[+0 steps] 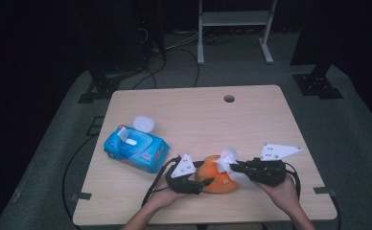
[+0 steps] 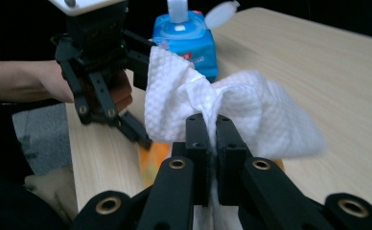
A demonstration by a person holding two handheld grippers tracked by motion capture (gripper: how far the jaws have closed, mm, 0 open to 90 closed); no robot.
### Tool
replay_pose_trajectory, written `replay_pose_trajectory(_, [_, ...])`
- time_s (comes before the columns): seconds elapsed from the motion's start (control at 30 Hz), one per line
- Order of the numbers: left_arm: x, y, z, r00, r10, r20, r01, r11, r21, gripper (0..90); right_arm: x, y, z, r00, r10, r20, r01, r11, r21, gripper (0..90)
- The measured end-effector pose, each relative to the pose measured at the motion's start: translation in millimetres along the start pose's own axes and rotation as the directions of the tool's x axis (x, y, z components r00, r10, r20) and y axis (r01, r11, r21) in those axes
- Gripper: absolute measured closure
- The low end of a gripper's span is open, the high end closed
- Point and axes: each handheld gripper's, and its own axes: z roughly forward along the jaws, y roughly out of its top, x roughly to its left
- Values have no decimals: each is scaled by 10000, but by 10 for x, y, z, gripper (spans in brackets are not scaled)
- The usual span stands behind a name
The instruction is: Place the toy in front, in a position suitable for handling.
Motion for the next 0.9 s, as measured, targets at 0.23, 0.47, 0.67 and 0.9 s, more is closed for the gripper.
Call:
replay_pose_trajectory(0.23, [0, -25, 33, 9993, -286, -252, 283, 9995, -136, 76, -67, -145, 104, 9992, 392, -95, -381, 9947, 953, 857])
replay_pose_trajectory(0.47, [57, -66, 38, 9931, -1107, 399, 1103, 9938, 115, 243, -113, -178, 60, 9987, 498, 69, -503, 9941, 958, 857])
replay_pose_trajectory(0.67, [-68, 113, -12, 9988, -177, -448, 158, 9990, -428, 397, 87, 48, -7, 9998, -174, 29, 174, 9998, -64, 857])
replay_pose_trajectory(0.9, [-94, 95, -28, 9984, 325, -460, -341, 9989, -336, 399, 64, -20, 76, 9998, -155, 152, 148, 9987, 481, 858])
